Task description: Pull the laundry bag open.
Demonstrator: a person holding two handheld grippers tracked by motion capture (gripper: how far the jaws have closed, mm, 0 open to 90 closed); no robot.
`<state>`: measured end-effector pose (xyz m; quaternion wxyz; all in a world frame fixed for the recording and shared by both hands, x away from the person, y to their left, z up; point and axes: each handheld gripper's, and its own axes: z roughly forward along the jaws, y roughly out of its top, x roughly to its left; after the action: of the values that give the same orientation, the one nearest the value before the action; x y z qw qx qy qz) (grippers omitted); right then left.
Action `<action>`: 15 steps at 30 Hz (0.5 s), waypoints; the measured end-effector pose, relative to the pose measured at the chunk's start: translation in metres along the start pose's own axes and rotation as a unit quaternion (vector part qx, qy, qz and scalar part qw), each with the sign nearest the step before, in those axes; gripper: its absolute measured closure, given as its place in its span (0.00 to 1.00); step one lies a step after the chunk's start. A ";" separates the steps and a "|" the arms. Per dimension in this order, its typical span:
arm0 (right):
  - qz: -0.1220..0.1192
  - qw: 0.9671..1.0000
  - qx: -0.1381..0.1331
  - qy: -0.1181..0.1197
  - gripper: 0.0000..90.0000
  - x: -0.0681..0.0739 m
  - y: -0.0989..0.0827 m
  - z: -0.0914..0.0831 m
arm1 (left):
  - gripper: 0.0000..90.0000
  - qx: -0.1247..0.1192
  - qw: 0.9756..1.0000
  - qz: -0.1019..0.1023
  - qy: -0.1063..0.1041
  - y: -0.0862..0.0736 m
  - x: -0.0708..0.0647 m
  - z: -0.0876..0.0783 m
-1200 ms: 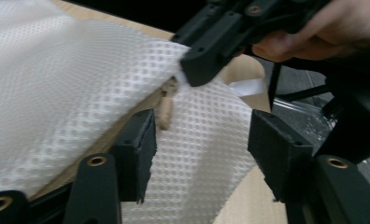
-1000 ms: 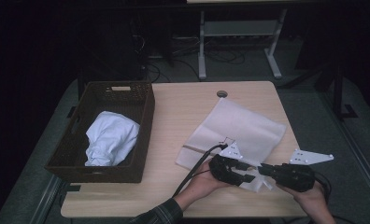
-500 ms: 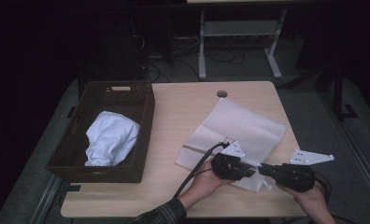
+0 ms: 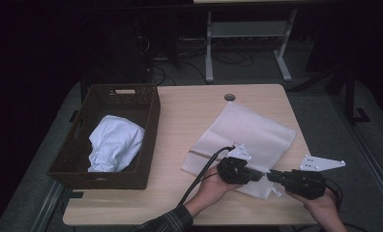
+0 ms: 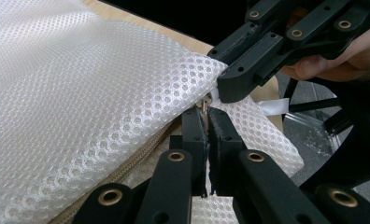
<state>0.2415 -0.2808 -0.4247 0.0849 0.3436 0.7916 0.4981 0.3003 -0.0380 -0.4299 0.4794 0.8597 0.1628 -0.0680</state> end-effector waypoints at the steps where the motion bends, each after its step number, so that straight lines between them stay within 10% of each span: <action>1: 0.001 1.000 0.000 0.000 0.92 0.000 0.000 0.000 | 0.97 0.000 1.000 0.002 0.002 0.000 -0.001 0.000; 15: -0.009 1.000 0.004 -0.002 0.93 0.002 0.000 0.001 | 0.97 0.005 1.000 0.005 0.013 -0.001 -0.003 -0.002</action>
<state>0.2405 -0.2788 -0.4245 0.0899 0.3377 0.7968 0.4929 0.2969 -0.0360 -0.4287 0.4732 0.8637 0.1643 -0.0554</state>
